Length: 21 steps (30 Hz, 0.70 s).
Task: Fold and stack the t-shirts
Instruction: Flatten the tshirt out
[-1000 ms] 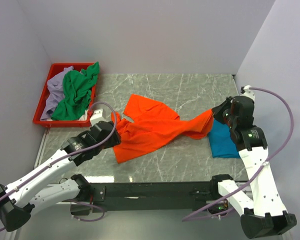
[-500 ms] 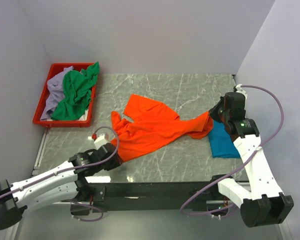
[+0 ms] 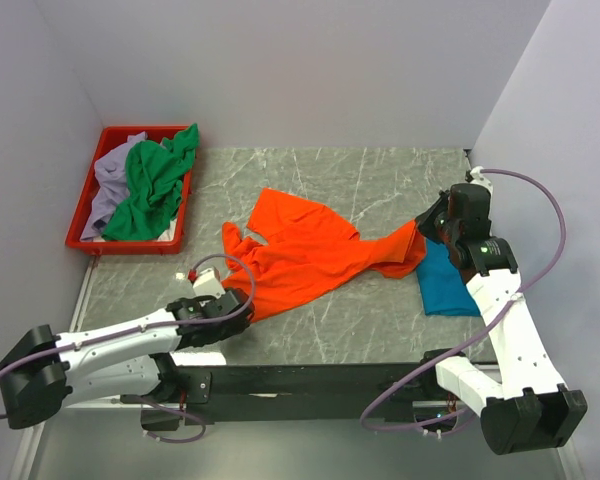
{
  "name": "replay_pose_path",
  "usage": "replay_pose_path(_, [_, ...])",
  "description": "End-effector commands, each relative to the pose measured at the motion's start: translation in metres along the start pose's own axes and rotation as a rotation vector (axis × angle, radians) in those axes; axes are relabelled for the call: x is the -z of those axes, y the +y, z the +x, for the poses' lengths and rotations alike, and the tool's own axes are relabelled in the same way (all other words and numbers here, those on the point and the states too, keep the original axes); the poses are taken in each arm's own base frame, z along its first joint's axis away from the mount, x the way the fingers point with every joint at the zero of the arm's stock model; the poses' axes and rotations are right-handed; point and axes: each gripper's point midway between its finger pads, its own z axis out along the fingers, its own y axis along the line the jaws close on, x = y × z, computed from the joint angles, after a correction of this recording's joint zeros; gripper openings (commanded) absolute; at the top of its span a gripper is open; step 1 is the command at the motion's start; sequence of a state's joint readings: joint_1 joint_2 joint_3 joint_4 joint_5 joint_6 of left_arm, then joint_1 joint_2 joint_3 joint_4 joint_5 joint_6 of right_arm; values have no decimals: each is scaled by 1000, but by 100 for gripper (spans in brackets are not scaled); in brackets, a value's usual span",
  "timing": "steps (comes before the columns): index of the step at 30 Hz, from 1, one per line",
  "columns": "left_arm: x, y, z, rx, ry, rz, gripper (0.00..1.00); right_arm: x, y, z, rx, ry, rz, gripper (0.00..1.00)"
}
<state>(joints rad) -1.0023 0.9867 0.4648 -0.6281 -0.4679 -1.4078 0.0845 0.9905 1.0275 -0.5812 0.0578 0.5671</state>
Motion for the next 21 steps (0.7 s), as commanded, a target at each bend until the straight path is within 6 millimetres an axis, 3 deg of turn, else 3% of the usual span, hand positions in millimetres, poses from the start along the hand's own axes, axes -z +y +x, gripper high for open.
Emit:
replay_pose_path(1, [1,-24,-17,12,-71,29,53,3,8,-11,6,-42,-43,0])
replay_pose_path(16, [-23,-19,-8,-56,-78,-52,49,3,11,-9,3,-36,-60,0])
replay_pose_path(18, [-25,-21,-9,-60,-82,-55,43,4,10,-9,1,-36,-58,0])
replay_pose_path(20, [-26,-24,-8,-74,-80,-57,29,6,11,-11,1,-39,-58,0])
replay_pose_path(21, [-24,-27,-10,-82,-79,-53,17,8,11,-11,1,-39,-58,0])
